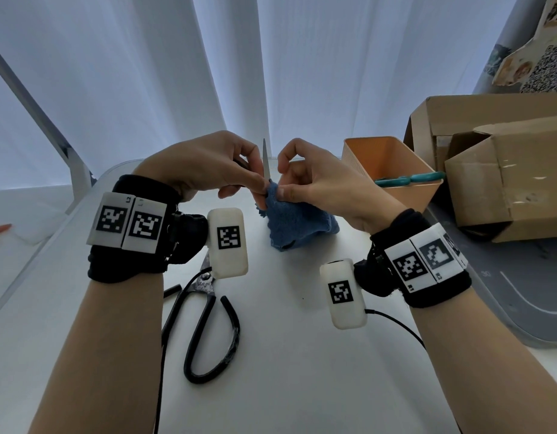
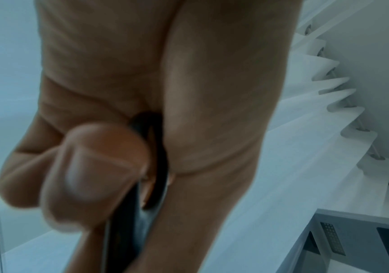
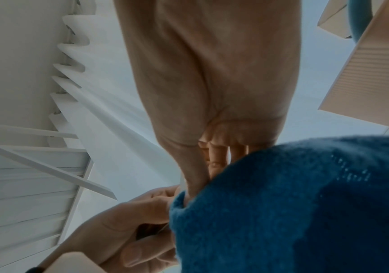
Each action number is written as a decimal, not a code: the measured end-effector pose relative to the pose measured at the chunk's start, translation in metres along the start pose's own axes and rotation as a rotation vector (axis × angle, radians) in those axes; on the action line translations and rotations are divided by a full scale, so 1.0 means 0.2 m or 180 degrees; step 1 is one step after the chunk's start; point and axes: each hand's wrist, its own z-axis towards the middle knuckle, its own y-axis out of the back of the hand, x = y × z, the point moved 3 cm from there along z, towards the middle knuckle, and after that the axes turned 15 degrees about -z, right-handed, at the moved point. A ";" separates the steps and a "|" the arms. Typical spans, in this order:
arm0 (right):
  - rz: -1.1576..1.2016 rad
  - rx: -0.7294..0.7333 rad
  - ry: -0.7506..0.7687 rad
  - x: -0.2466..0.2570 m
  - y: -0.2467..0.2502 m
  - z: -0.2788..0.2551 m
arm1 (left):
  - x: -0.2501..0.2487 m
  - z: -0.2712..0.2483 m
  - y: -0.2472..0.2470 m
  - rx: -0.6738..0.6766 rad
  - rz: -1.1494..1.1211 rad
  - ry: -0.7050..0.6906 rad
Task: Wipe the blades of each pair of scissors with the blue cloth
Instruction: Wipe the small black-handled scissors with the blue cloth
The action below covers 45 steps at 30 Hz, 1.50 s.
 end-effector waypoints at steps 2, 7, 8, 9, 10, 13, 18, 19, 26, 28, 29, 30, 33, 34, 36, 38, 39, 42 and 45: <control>0.0031 0.0014 0.0012 0.00 0.00 0.00 | 0.00 -0.01 0.01 0.0017 -0.0062 0.0001; -0.0048 0.0182 0.0024 0.02 0.00 -0.01 | 0.01 0.00 0.00 0.0126 -0.0007 0.0016; -0.0015 0.0118 -0.0003 0.01 0.00 -0.01 | 0.01 0.00 0.00 0.0094 -0.0007 0.0001; 0.0024 0.0052 -0.0036 0.01 0.01 -0.01 | 0.01 0.00 0.00 0.0061 -0.0021 -0.0015; 0.0057 0.0010 -0.0061 0.00 0.01 -0.01 | 0.01 0.00 0.01 0.0042 -0.0048 -0.0024; 0.0019 0.0116 -0.0019 0.02 0.01 -0.01 | 0.01 0.00 0.01 0.0111 -0.0081 0.0003; -0.0019 0.0082 -0.0058 0.01 0.01 -0.01 | 0.01 0.00 0.00 0.0132 -0.0070 0.0029; 0.0019 0.0023 -0.0096 0.01 0.02 -0.01 | 0.01 0.00 0.01 0.0118 -0.0097 0.0024; -0.0132 0.0232 -0.0063 0.03 0.01 -0.01 | 0.02 -0.01 0.00 0.0233 -0.0139 0.0022; -0.0071 0.0143 -0.0079 0.02 0.02 -0.01 | 0.02 0.00 0.01 0.0217 -0.0143 0.0014; -0.0010 0.0084 -0.0103 0.01 0.02 -0.01 | 0.02 0.00 0.01 0.0202 -0.0152 0.0013; 0.0043 0.0042 -0.0128 0.01 0.02 -0.01 | 0.01 0.00 0.01 0.0198 -0.0166 0.0012; 0.0089 0.0009 -0.0159 0.00 0.02 -0.01 | 0.01 0.00 0.02 0.0200 -0.0176 0.0004; 0.0077 0.0006 -0.0152 0.00 0.02 -0.01 | 0.02 0.00 0.02 0.0194 -0.0172 0.0003; 0.0037 0.0029 -0.0127 0.00 0.02 0.00 | 0.02 0.00 0.02 0.0212 -0.0180 -0.0005; 0.0039 0.0138 -0.0092 0.00 0.01 0.00 | 0.01 -0.01 0.02 0.0246 -0.0166 -0.0010; 0.0049 0.0192 -0.0074 0.00 0.01 0.00 | 0.02 -0.01 0.02 0.0256 -0.0160 -0.0008; 0.0075 0.0171 -0.0085 -0.01 0.02 -0.01 | 0.01 -0.01 0.02 0.0272 -0.0168 -0.0025; 0.0098 0.0147 -0.0144 -0.02 0.01 0.00 | 0.02 -0.01 0.03 0.0272 -0.0187 -0.0029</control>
